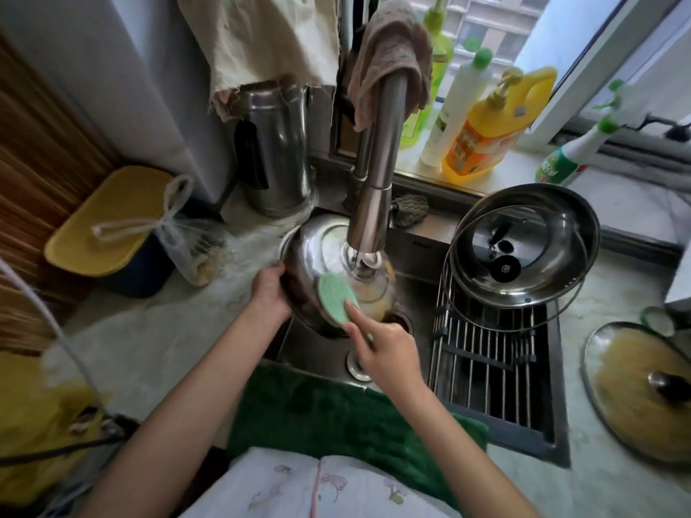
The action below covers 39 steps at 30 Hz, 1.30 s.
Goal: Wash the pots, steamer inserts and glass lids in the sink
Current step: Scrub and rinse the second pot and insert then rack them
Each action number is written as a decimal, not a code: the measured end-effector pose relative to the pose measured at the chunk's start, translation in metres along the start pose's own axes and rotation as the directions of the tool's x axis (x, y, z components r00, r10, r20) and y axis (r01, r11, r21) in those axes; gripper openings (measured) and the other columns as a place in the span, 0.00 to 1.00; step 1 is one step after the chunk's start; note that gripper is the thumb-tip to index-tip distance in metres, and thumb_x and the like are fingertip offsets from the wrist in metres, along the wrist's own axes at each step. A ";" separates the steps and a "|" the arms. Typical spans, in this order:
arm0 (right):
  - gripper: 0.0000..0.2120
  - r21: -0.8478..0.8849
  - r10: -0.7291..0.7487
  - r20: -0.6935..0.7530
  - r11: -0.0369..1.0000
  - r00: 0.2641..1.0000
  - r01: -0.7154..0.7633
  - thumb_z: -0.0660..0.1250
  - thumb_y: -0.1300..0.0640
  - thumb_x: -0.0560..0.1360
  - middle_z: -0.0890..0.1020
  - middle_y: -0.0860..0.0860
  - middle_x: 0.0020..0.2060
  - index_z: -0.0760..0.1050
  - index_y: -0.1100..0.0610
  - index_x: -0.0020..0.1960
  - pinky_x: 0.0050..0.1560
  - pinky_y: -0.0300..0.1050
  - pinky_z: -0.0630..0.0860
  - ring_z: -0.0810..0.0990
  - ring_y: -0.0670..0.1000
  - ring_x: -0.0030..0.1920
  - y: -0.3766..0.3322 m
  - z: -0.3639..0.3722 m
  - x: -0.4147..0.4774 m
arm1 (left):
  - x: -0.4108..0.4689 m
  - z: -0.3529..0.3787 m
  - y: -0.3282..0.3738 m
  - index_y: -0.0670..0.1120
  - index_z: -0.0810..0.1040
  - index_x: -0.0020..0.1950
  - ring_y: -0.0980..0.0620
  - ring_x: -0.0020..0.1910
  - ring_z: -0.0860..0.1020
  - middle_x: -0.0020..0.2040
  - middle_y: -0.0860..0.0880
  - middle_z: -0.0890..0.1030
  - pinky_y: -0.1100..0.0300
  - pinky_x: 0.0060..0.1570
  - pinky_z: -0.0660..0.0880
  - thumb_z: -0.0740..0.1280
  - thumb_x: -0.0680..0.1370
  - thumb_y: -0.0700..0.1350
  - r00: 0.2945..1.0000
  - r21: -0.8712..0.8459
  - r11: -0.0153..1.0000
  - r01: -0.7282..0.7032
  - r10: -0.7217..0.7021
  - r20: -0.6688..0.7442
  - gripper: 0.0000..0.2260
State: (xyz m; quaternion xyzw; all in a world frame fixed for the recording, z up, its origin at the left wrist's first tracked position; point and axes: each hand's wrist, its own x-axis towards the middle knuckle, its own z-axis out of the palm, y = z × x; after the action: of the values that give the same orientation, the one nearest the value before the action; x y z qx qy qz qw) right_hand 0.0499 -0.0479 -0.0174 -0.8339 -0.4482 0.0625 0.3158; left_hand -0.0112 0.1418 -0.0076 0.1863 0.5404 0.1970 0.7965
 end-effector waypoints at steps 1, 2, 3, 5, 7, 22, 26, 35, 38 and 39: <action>0.16 -0.019 0.026 0.002 0.999 1.000 -0.026 0.62 0.45 0.77 0.78 0.48 0.24 0.75 0.43 0.64 0.24 0.38 0.60 0.68 0.45 0.22 0.013 -0.003 -0.006 | 0.004 -0.004 0.004 0.41 0.75 0.62 0.41 0.62 0.73 0.61 0.39 0.76 0.47 0.65 0.66 0.52 0.82 0.46 1.000 -0.020 1.000 -0.002 0.002 -0.007 0.17; 0.16 -0.012 0.111 -0.014 0.994 0.994 -0.111 0.64 0.47 0.77 0.78 0.48 0.24 0.73 0.43 0.64 0.24 0.38 0.60 0.66 0.44 0.22 0.026 -0.003 -0.008 | 0.006 -0.007 0.006 0.43 0.76 0.57 0.43 0.59 0.74 0.59 0.40 0.77 0.48 0.65 0.66 0.52 0.82 0.47 1.000 -0.037 0.999 -0.005 0.005 0.000 0.15; 0.16 0.035 0.226 -0.035 0.974 0.974 -0.225 0.66 0.49 0.77 0.79 0.48 0.25 0.73 0.43 0.64 0.25 0.41 0.61 0.66 0.43 0.22 0.034 -0.003 -0.006 | 0.007 -0.009 0.006 0.43 0.77 0.52 0.44 0.56 0.75 0.58 0.41 0.77 0.49 0.63 0.67 0.52 0.83 0.47 1.000 -0.054 0.999 -0.007 0.008 0.009 0.15; 0.16 0.150 0.335 -0.050 0.934 0.941 -0.325 0.66 0.52 0.77 0.81 0.47 0.28 0.73 0.45 0.64 0.25 0.41 0.63 0.68 0.42 0.22 0.030 0.004 -0.005 | 0.007 -0.011 0.005 0.44 0.76 0.49 0.44 0.56 0.75 0.61 0.42 0.76 0.50 0.59 0.68 0.52 0.83 0.47 0.999 -0.075 0.997 -0.014 0.016 0.031 0.15; 0.16 0.143 0.190 -0.039 0.973 0.981 -0.182 0.66 0.52 0.77 0.77 0.43 0.25 0.74 0.47 0.64 0.23 0.34 0.58 0.65 0.41 0.20 0.013 0.006 -0.012 | 0.008 -0.012 0.006 0.43 0.76 0.50 0.43 0.61 0.73 0.62 0.41 0.76 0.50 0.60 0.67 0.52 0.83 0.47 0.998 -0.078 0.997 -0.019 0.023 0.060 0.15; 0.15 0.288 0.503 -0.101 0.840 0.858 -0.459 0.64 0.53 0.78 0.86 0.52 0.43 0.75 0.51 0.64 0.24 0.43 0.64 0.66 0.42 0.22 0.054 0.005 0.005 | -0.009 -0.017 0.009 0.42 0.76 0.51 0.43 0.69 0.68 0.68 0.42 0.72 0.52 0.62 0.66 0.50 0.83 0.47 0.995 -0.157 0.987 0.020 -0.004 0.102 0.16; 0.16 0.247 0.270 -0.030 0.935 0.962 -0.254 0.67 0.53 0.77 0.85 0.50 0.35 0.75 0.47 0.65 0.24 0.47 0.67 0.68 0.43 0.23 0.035 0.006 -0.010 | -0.012 -0.021 0.014 0.42 0.76 0.50 0.43 0.68 0.69 0.68 0.42 0.72 0.52 0.62 0.66 0.50 0.83 0.47 0.996 -0.157 0.987 0.022 -0.008 0.085 0.17; 0.15 0.493 0.514 0.047 0.734 0.856 -0.468 0.61 0.53 0.80 0.81 0.50 0.57 0.80 0.60 0.58 0.56 0.37 0.72 0.77 0.41 0.56 0.071 -0.019 0.068 | -0.018 -0.032 0.012 0.42 0.84 0.40 0.47 0.36 0.83 0.37 0.45 0.85 0.53 0.45 0.74 0.54 0.82 0.47 0.977 -0.048 0.999 -0.014 0.024 0.211 0.22; 0.15 0.394 0.442 0.090 0.807 0.892 -0.440 0.63 0.53 0.79 0.79 0.48 0.60 0.79 0.59 0.60 0.59 0.39 0.73 0.75 0.41 0.59 0.076 -0.028 0.082 | -0.010 -0.036 0.025 0.41 0.82 0.50 0.51 0.41 0.84 0.41 0.47 0.85 0.59 0.43 0.80 0.54 0.81 0.44 0.951 -0.040 0.985 -0.167 0.171 0.256 0.17; 0.14 0.396 0.442 0.105 0.803 0.891 -0.445 0.63 0.53 0.78 0.79 0.48 0.60 0.79 0.59 0.60 0.61 0.41 0.73 0.76 0.41 0.59 0.078 -0.030 0.085 | -0.007 -0.035 0.027 0.40 0.79 0.53 0.52 0.42 0.83 0.41 0.48 0.85 0.60 0.44 0.80 0.54 0.81 0.43 0.938 -0.007 0.975 -0.223 0.217 0.271 0.14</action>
State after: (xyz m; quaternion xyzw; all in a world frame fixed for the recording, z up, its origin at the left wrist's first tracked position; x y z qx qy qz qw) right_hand 0.1669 -0.0261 -0.0240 -0.8301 -0.2189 0.2299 0.4584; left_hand -0.0492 0.1637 -0.0005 0.2801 0.4046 0.2511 0.8335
